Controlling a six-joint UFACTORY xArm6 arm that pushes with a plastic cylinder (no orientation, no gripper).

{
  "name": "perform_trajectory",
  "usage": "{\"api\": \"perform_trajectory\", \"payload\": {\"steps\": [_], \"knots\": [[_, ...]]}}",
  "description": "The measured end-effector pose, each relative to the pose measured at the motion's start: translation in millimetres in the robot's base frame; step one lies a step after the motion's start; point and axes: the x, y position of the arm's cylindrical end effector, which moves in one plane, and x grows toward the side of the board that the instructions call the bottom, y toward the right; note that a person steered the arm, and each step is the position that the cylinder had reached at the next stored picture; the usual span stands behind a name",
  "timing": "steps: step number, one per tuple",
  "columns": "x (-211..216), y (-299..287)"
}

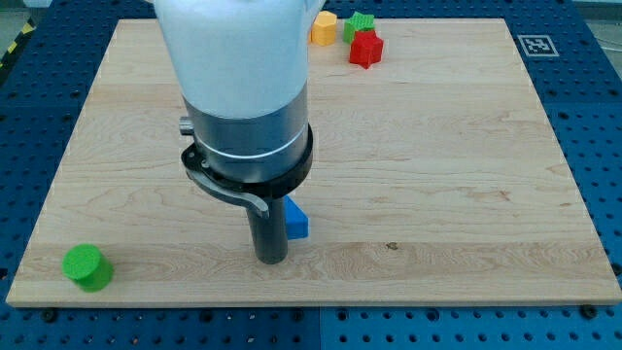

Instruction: Push the blue triangle to the downside of red star

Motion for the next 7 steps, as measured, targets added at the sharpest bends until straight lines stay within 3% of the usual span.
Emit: {"api": "perform_trajectory", "payload": {"steps": [4, 7], "knots": [[-38.7, 10.3], [-38.8, 48.9]]}}
